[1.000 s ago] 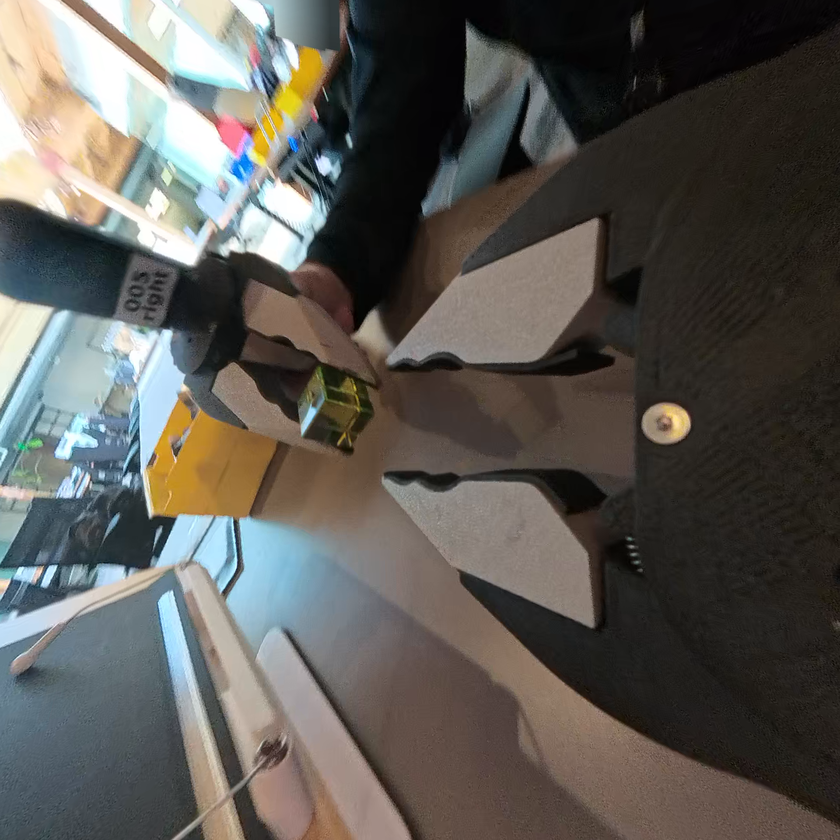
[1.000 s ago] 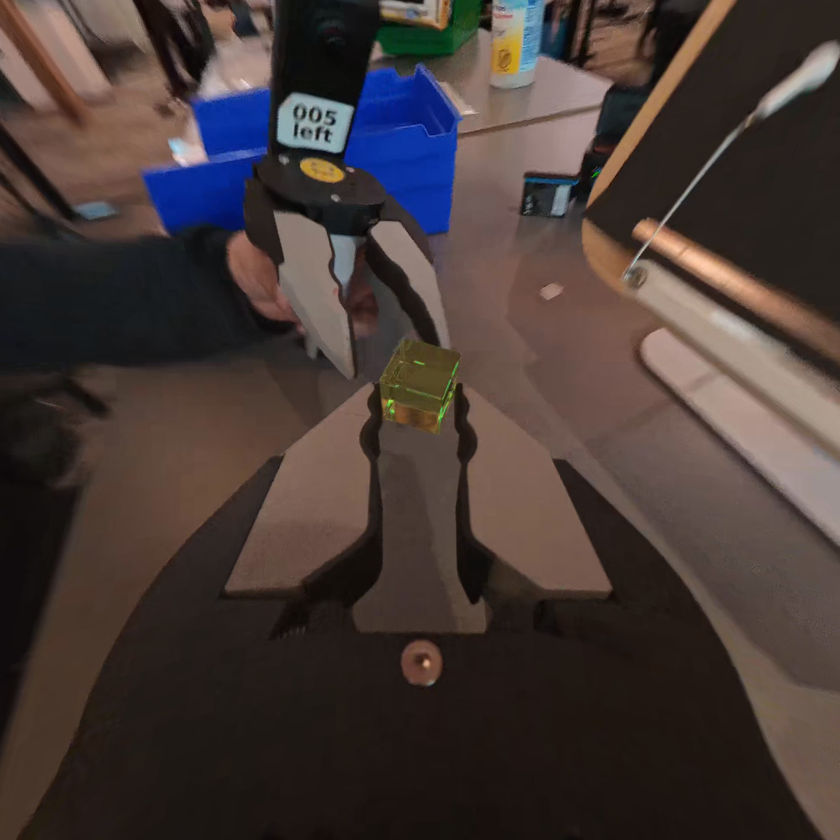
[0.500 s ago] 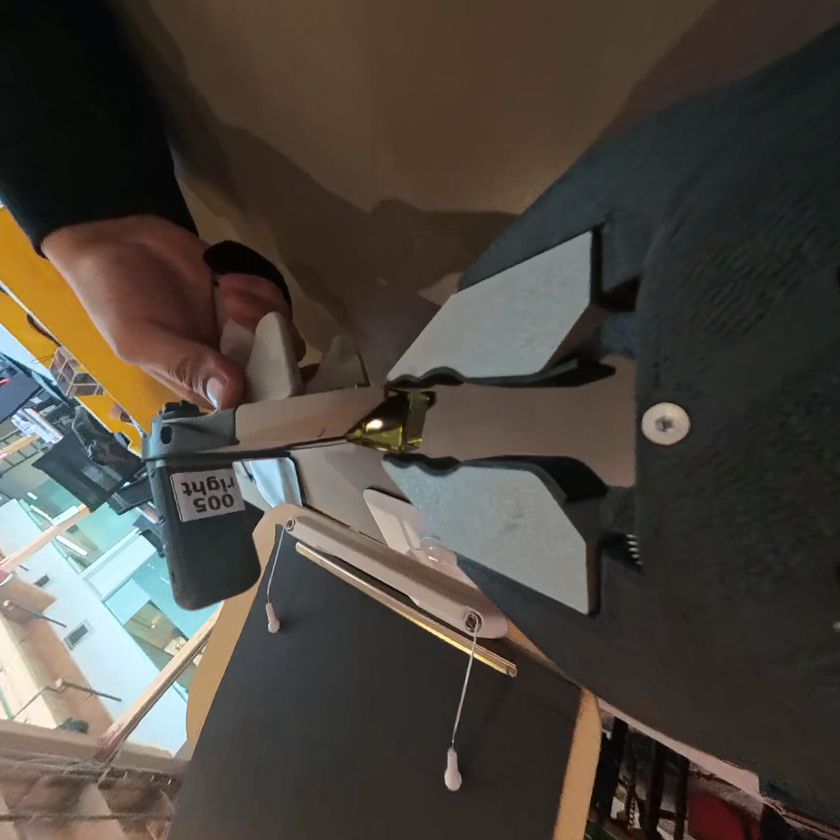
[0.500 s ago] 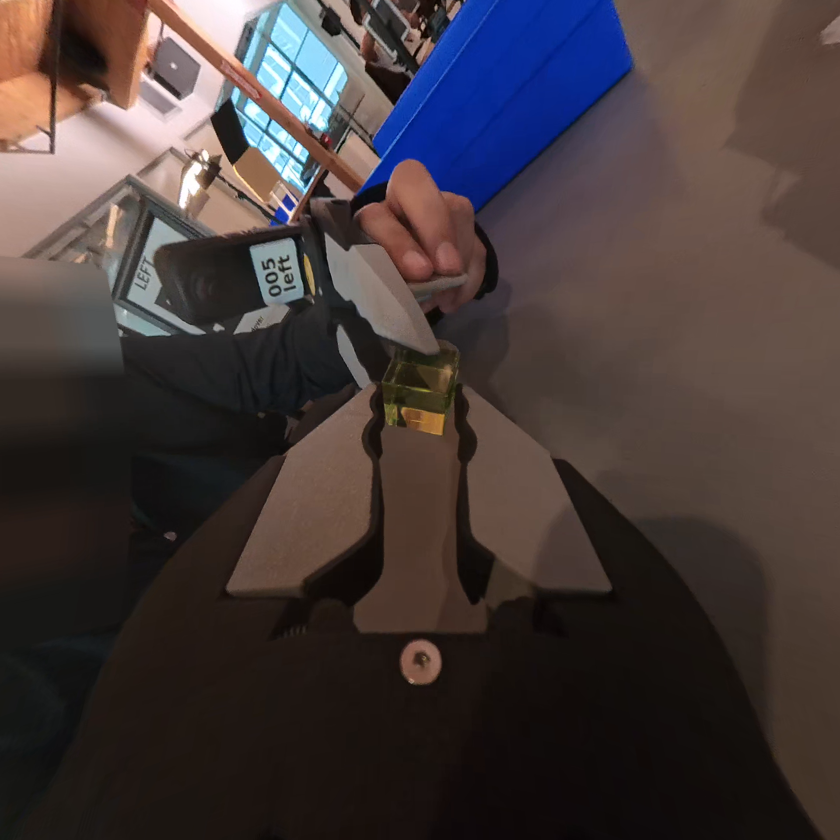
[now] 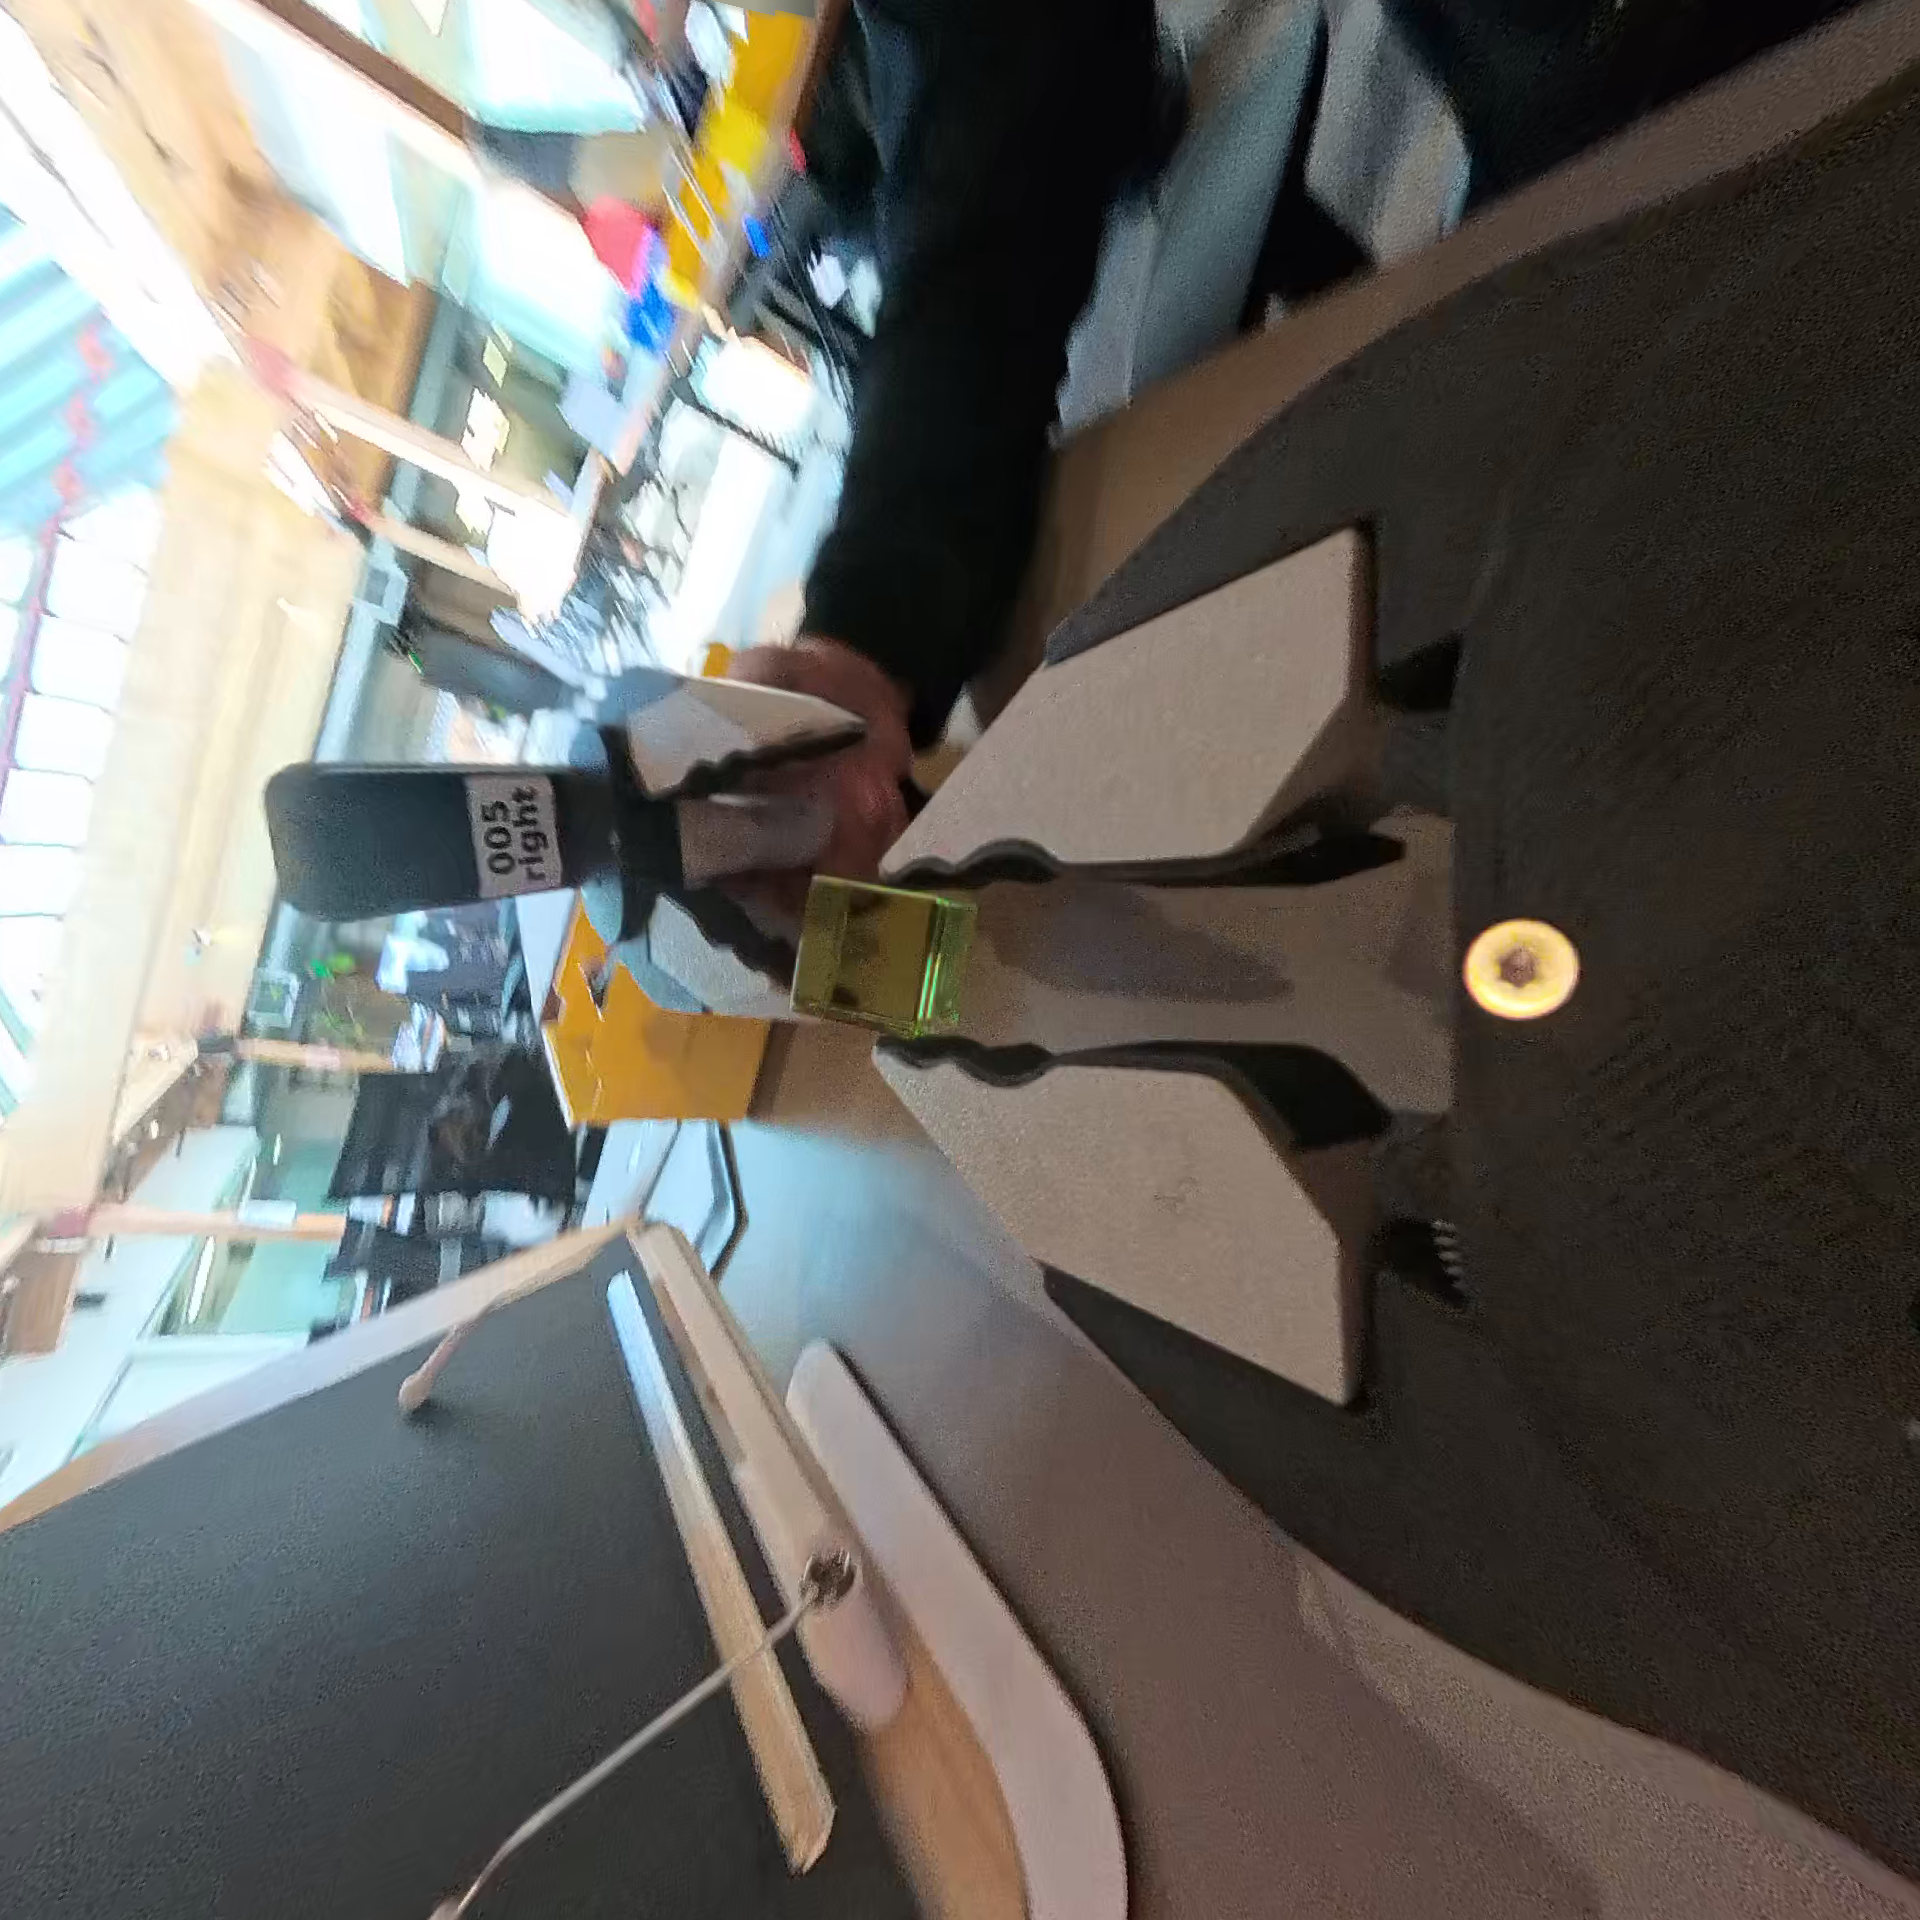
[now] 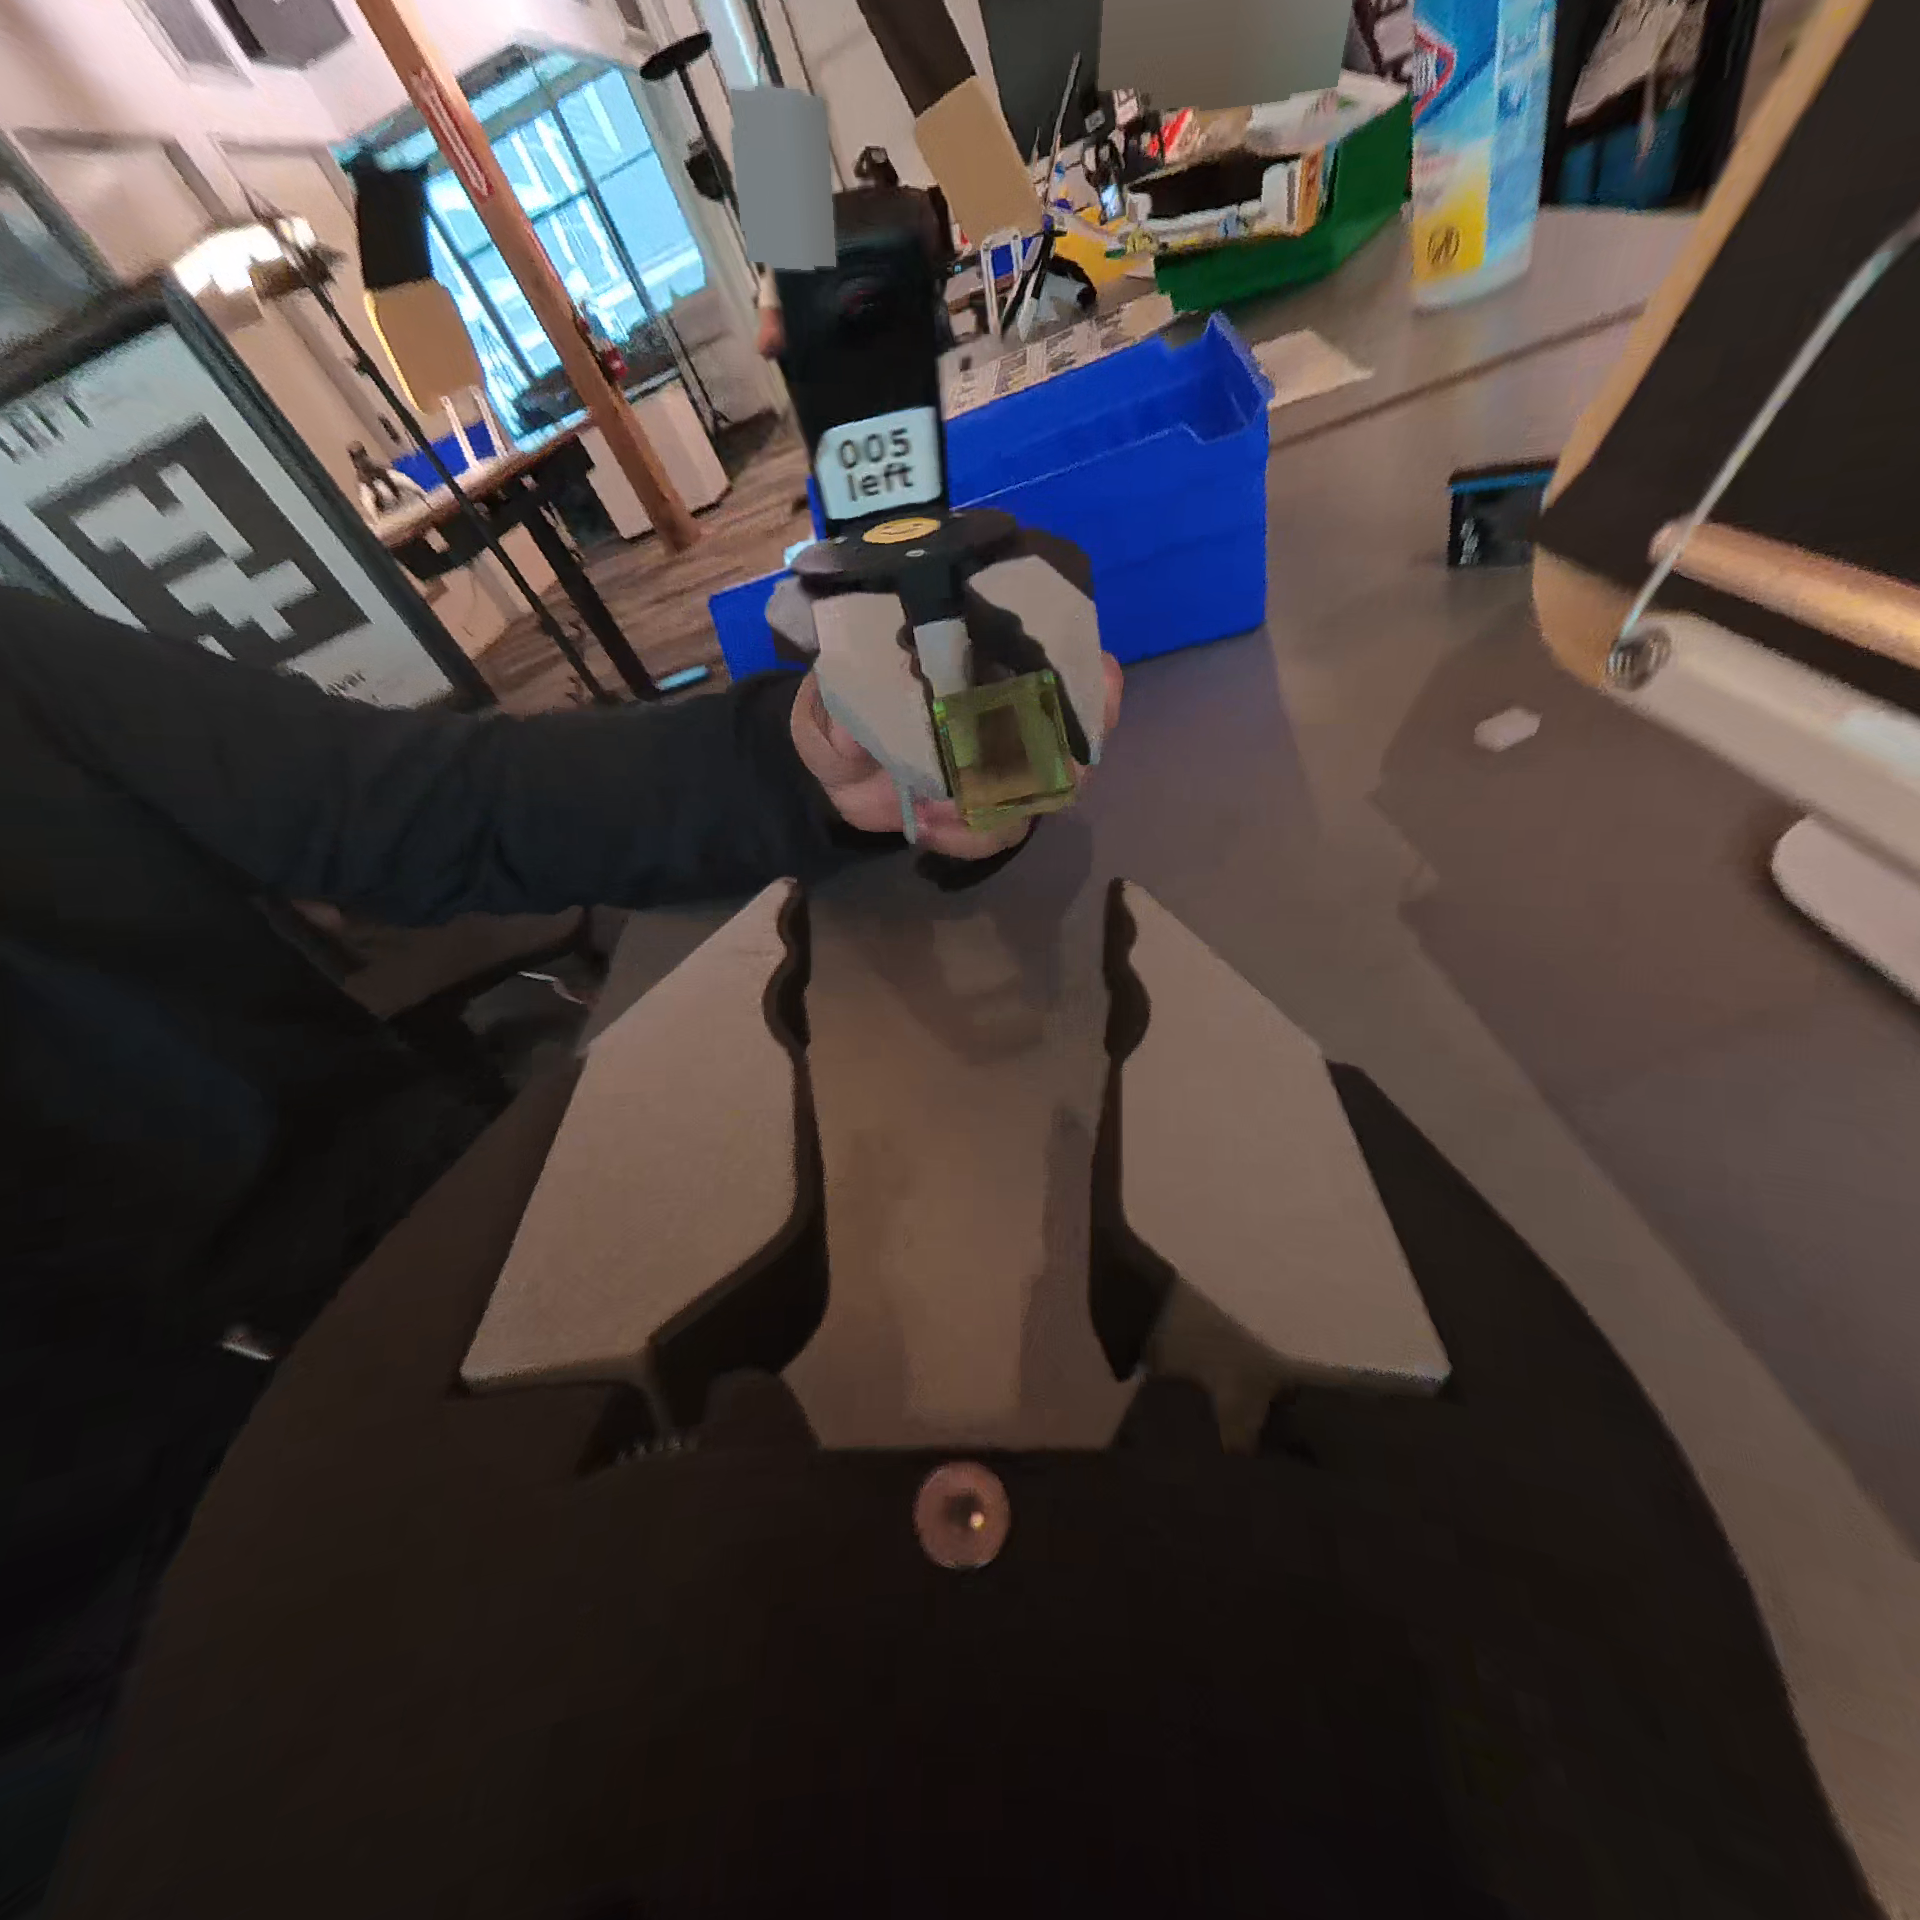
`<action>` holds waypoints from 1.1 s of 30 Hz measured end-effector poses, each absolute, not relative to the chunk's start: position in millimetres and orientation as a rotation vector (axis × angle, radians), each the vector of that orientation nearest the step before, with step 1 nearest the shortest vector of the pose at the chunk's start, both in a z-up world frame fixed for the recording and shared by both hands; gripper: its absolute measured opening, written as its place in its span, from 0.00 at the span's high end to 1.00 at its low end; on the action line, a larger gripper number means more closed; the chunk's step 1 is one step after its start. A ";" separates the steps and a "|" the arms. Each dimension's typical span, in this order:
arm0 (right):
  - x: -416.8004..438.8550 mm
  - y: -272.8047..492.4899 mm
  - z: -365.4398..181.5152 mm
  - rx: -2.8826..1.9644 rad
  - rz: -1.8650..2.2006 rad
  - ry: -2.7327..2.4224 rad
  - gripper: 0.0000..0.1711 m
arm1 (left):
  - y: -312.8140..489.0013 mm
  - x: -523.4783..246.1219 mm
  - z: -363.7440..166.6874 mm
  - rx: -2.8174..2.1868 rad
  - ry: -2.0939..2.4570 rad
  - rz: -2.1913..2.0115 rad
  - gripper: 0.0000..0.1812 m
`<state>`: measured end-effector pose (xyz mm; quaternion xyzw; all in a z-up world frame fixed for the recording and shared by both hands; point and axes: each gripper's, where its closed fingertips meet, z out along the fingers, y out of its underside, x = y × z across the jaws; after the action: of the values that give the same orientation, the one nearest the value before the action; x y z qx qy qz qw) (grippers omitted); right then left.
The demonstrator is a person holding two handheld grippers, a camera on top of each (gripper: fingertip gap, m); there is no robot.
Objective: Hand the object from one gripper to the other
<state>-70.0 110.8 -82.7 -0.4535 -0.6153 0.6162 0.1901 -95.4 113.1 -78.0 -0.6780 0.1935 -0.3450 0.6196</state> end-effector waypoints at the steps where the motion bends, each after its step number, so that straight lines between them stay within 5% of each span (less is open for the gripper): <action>1: -69.5 106.8 -82.6 -1.221 1.676 -1.757 0.65 | 111.8 -94.3 -75.8 -1.551 0.422 -0.866 0.86; 12: -88.2 101.7 -107.1 -0.890 0.717 -1.814 0.62 | 109.5 -76.0 -90.6 -1.622 0.324 -1.216 0.86; 16: -91.9 106.0 -102.9 -0.756 0.474 -1.734 0.76 | 110.1 -68.9 -98.2 -1.656 0.313 -1.246 0.86; 25: -92.3 117.0 -103.5 -0.934 0.620 -1.732 0.81 | 113.3 -77.9 -97.7 -1.660 0.322 -1.157 0.87; 33: -83.6 146.6 -82.0 -1.338 1.221 -1.526 0.81 | 121.5 -90.8 -110.7 -1.707 0.516 -0.620 0.71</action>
<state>-83.6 146.6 -82.0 -0.5230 -0.5968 0.4776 0.3770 -90.8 121.5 -110.7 -0.7324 0.2215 -0.2658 0.5864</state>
